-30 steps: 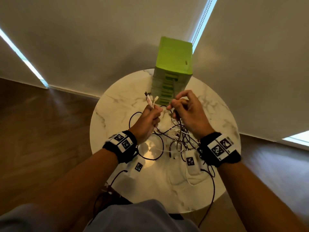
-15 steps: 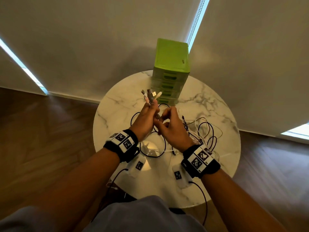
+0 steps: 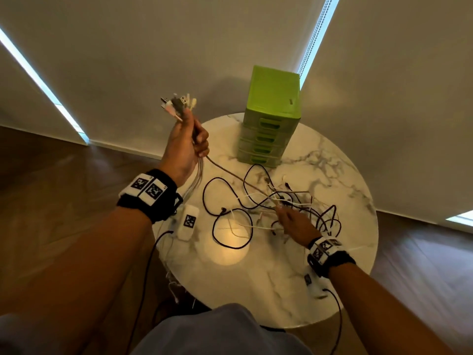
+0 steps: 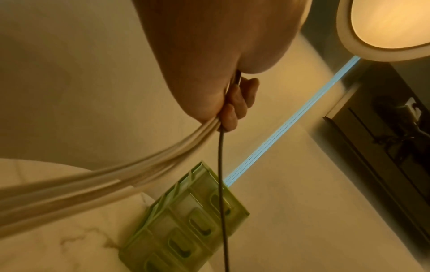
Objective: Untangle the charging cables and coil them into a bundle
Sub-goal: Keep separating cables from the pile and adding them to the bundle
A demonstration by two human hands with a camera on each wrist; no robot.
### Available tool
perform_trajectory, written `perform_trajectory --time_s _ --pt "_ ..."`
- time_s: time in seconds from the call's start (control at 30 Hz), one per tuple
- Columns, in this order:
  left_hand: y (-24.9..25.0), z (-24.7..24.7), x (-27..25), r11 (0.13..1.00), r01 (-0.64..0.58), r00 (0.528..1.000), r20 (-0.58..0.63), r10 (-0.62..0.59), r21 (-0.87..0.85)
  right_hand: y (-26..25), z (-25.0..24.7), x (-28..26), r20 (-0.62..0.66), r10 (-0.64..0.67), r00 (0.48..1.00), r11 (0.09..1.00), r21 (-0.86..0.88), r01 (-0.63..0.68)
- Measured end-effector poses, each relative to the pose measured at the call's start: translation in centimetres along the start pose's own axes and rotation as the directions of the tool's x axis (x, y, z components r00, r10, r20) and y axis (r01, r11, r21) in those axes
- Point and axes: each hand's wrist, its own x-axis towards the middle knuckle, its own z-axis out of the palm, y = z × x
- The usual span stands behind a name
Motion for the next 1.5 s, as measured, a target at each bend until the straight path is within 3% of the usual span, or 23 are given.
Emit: perform_trajectory --time_s 0.1,0.2,0.43,0.63,0.77,0.93,1.07,1.17,1.33,1.4,1.5 --pt "-1.3 1.2 -1.1 0.987 0.078 0.997 0.012 -0.081 0.142 -2.3 -2.6 1.9 -0.25 0.033 0.968 0.997 0.072 -0.015" --pt "-3.8 2.8 -2.3 0.945 0.155 0.986 0.018 -0.167 0.289 -6.4 -4.6 2.0 -0.345 -0.084 0.935 0.985 0.115 0.13" --pt "-7.2 6.5 -3.0 0.917 0.17 0.971 0.097 -0.219 0.361 -11.1 -4.1 0.3 -0.125 -0.363 0.923 0.932 -0.032 0.362" --pt "-5.6 7.8 -3.2 0.972 0.103 0.985 0.112 -0.128 0.211 -8.6 -2.5 -0.6 0.051 -0.316 0.947 0.935 0.185 0.302" --pt "-2.4 6.2 -1.8 0.992 0.035 0.998 0.049 -0.041 0.118 -3.7 -1.0 -1.9 0.206 -0.231 0.951 0.966 0.162 0.2" --pt "1.5 3.1 0.6 0.994 -0.065 0.997 -0.03 0.068 0.086 0.9 -2.5 -0.9 0.142 -0.123 0.982 0.989 -0.065 0.133" --pt "-0.2 3.5 -0.1 0.931 -0.09 0.996 0.005 0.095 0.354 -0.3 -5.0 2.0 -0.085 -0.045 0.995 0.995 -0.096 0.036" --pt "-4.0 4.2 -1.6 0.847 -0.048 0.995 0.099 -0.005 0.53 -3.2 -6.2 2.9 -0.237 -0.053 0.97 0.999 -0.006 0.053" --pt "-7.5 6.9 -3.0 0.828 0.148 0.97 0.082 -0.227 0.54 -8.6 -6.1 1.4 -0.161 -0.255 0.953 0.967 -0.037 0.253" --pt "-7.9 7.8 -3.1 0.841 0.168 0.96 0.107 -0.258 0.514 -9.6 -5.9 0.8 -0.118 -0.313 0.942 0.949 -0.068 0.307" --pt "-8.3 8.0 -2.6 0.852 0.184 0.959 0.101 -0.265 0.49 -9.6 -5.2 0.3 -0.068 -0.31 0.948 0.949 0.047 0.313"
